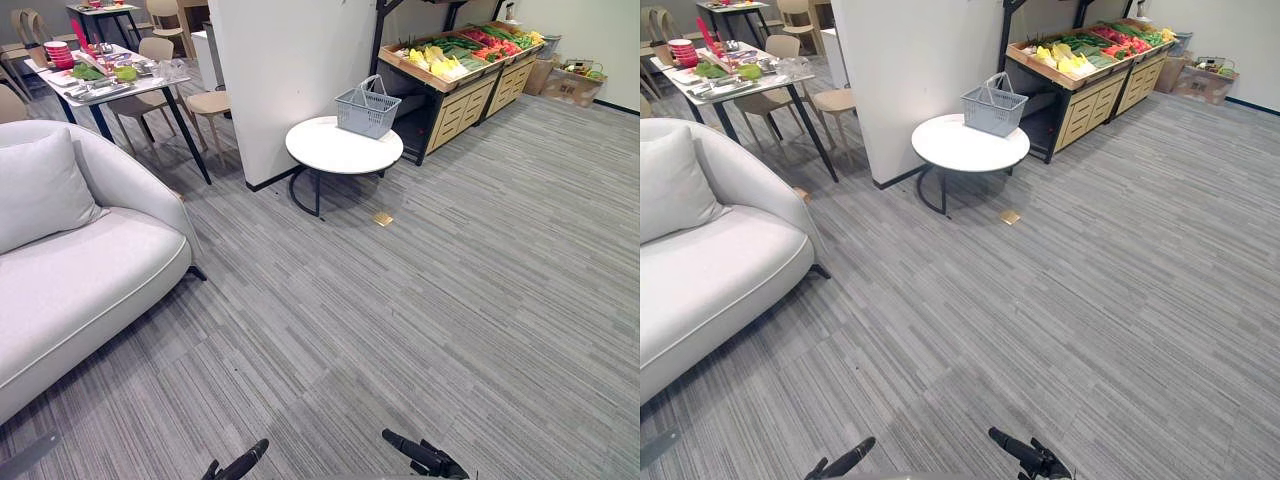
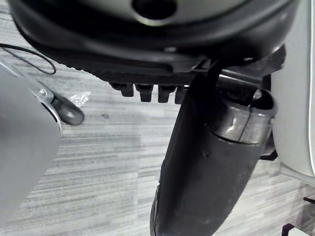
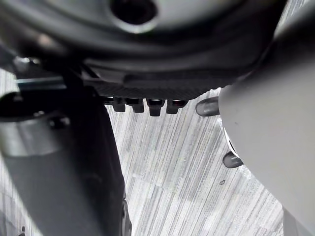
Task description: Pick vegetable in the basket
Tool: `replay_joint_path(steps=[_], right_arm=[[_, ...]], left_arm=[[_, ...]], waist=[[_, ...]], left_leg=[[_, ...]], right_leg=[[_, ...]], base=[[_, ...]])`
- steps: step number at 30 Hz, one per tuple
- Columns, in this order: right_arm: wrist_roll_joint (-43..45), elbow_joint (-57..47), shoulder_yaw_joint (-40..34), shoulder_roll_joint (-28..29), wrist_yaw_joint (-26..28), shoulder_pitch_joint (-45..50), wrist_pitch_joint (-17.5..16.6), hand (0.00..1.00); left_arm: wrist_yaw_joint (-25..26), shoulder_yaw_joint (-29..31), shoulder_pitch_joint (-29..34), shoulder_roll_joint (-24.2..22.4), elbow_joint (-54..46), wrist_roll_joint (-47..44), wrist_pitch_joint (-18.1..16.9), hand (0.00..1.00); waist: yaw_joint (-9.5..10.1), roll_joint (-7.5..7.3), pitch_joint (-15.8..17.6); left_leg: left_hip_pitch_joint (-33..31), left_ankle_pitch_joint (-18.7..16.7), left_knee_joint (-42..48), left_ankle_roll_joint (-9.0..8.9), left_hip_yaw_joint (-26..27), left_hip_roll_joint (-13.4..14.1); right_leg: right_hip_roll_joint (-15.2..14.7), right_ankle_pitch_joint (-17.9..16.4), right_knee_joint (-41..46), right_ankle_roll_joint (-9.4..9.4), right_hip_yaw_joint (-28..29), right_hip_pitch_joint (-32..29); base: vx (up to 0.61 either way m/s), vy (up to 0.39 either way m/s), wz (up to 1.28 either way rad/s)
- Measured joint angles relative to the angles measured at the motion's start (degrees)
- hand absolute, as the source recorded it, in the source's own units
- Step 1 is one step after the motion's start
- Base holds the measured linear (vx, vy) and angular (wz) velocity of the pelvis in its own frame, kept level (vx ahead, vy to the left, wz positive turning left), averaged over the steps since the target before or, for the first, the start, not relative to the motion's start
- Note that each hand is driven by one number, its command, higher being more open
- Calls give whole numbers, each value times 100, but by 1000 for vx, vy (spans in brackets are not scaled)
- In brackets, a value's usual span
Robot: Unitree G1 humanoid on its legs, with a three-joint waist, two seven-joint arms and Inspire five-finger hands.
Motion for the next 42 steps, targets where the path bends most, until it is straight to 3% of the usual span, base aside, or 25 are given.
replay_joint_path(steps=[42], right_arm=[[223,7,102,-19,-46,18,4,100]], left_arm=[[19,-89,-49,45,44,-3,40,100]], waist=[[13,-12,28]], left_leg=[[38,-30,0,-37,139,27]], right_leg=[[34,21,-35,-19,130,2]], base=[[-10,-5,-1]])
